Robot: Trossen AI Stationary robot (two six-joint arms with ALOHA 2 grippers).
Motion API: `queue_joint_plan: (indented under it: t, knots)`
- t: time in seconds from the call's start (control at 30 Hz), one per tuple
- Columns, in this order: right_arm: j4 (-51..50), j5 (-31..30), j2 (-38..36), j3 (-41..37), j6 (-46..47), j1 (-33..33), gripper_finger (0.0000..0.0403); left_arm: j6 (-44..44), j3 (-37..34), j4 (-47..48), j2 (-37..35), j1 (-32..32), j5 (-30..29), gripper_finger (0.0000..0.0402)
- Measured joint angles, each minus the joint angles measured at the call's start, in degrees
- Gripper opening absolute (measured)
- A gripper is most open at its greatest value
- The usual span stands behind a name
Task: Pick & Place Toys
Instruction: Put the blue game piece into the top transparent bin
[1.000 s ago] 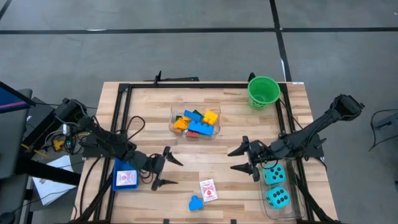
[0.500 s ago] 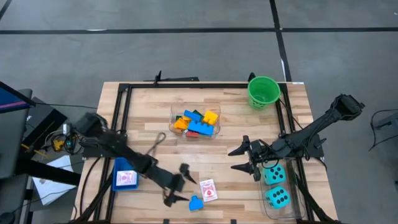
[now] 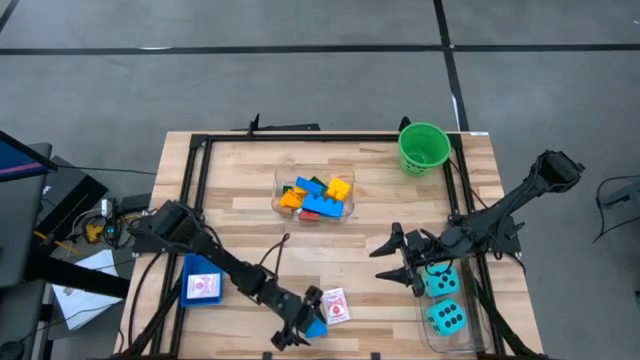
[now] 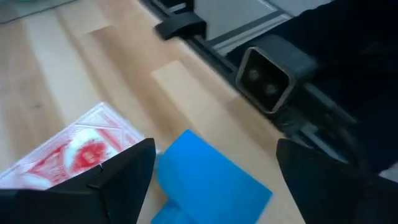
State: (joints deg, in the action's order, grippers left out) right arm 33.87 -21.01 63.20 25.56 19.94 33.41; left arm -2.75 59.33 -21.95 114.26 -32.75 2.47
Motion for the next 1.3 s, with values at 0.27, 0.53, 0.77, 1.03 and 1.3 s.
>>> queue_joint_plan:
  t: [0.27, 0.53, 0.77, 1.03, 1.3]
  knots:
    - [0.02, 0.02, 0.00, 0.00, 0.00, 0.00, 0.0260, 0.10, 0.05, 3.50, -0.06, -0.01, -8.08, 0.0328]
    - [0.02, 0.02, 0.00, 0.00, 0.02, 0.00, 0.0260, 1.01, 0.28, 10.65, -1.15, -0.05, -13.70, 0.0328]
    - [0.00, 0.06, 0.00, 0.00, 0.20, 0.00, 0.0260, 2.01, 0.33, 16.46, -1.25, 0.59, -15.27, 0.0328]
    - [-0.05, 0.10, 0.00, 0.00, 0.17, 0.00, 0.0260, 3.20, -0.04, 28.12, -6.64, 0.68, -22.95, 0.0328]
    - [-0.18, 0.08, 0.00, -0.01, 0.17, -0.05, 0.0260, 7.25, -7.43, 33.44, -18.21, 1.44, -28.46, 0.0328]
